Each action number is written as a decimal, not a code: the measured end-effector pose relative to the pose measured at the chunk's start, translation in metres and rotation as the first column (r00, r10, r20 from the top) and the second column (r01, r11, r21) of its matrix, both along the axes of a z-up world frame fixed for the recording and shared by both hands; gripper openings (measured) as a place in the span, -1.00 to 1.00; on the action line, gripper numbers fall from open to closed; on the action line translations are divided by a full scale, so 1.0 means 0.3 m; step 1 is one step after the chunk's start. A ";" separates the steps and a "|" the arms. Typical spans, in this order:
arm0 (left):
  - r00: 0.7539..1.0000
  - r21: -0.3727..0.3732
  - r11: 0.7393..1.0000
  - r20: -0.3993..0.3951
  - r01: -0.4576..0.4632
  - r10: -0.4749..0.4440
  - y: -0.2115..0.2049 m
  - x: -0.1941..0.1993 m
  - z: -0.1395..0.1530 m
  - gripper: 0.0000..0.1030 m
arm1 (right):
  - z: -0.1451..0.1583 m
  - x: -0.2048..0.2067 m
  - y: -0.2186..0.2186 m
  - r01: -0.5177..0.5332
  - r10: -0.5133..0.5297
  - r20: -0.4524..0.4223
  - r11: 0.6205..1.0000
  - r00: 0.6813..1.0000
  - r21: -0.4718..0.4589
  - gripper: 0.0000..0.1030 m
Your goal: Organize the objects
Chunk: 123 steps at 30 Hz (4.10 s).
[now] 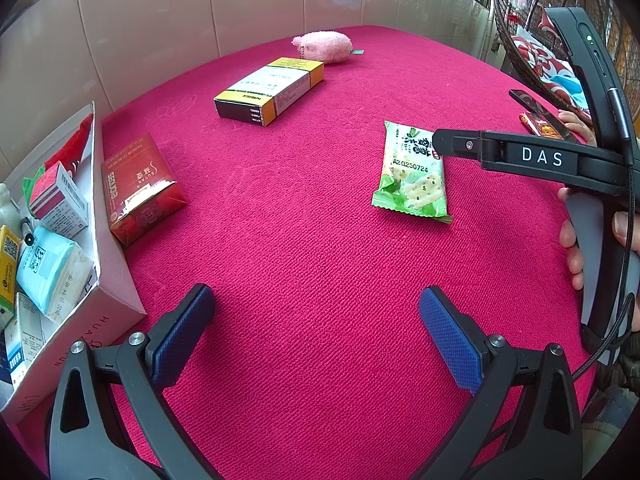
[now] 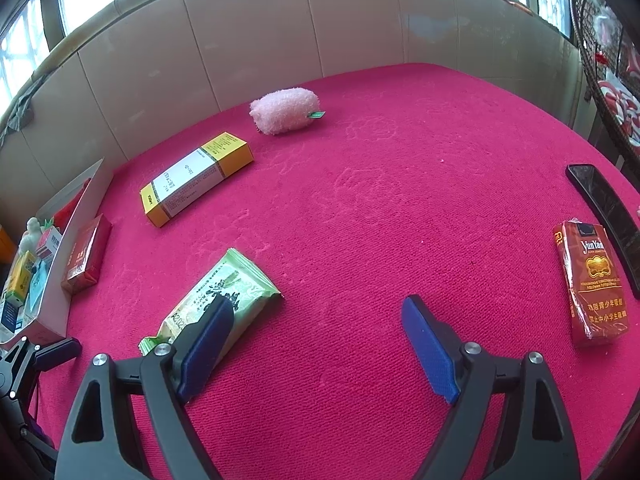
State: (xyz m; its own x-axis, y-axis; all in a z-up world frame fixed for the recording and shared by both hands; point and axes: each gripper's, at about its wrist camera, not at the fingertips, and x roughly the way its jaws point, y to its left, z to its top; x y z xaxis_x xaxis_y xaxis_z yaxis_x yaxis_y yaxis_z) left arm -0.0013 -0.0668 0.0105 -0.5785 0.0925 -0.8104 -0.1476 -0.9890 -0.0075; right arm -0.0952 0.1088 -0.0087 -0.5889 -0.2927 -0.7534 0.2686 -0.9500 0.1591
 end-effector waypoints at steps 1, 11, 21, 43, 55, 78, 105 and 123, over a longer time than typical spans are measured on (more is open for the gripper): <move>1.000 0.000 1.000 0.000 0.000 0.000 0.000 0.000 0.000 1.00 | 0.000 0.002 0.002 0.000 0.000 0.000 1.000 1.000 -0.006 0.68; 1.000 0.000 1.000 0.000 0.000 0.000 0.000 0.000 0.000 1.00 | 0.000 0.006 -0.001 0.001 -0.001 0.000 1.000 1.000 -0.011 0.68; 1.000 0.000 1.000 0.000 -0.001 0.001 0.001 0.000 0.000 1.00 | -0.002 0.005 -0.014 -0.002 0.002 0.000 1.000 1.000 0.004 0.70; 1.000 0.000 1.000 0.000 -0.001 0.001 0.001 -0.001 0.000 1.00 | 0.000 0.026 0.028 -0.004 0.005 0.007 0.999 1.000 -0.048 0.74; 1.000 0.001 1.000 0.000 0.001 -0.001 0.000 -0.001 0.000 1.00 | 0.022 0.057 -0.227 -0.201 0.199 0.049 0.978 0.979 0.058 0.75; 1.000 0.001 1.000 0.000 -0.004 0.004 0.000 0.002 0.000 1.00 | 0.008 0.061 -0.293 -0.238 0.236 0.036 0.956 0.971 0.172 0.00; 0.976 0.051 0.994 -0.200 0.101 -0.089 -0.027 -0.356 0.337 1.00 | 0.117 -0.020 0.051 -0.138 0.136 -0.024 0.984 0.990 -0.113 -0.25; 0.987 -0.030 0.990 0.082 0.140 -0.137 -0.015 -0.662 0.064 0.24 | 0.106 -0.021 0.092 -0.166 0.172 0.007 0.962 0.985 -0.215 -0.25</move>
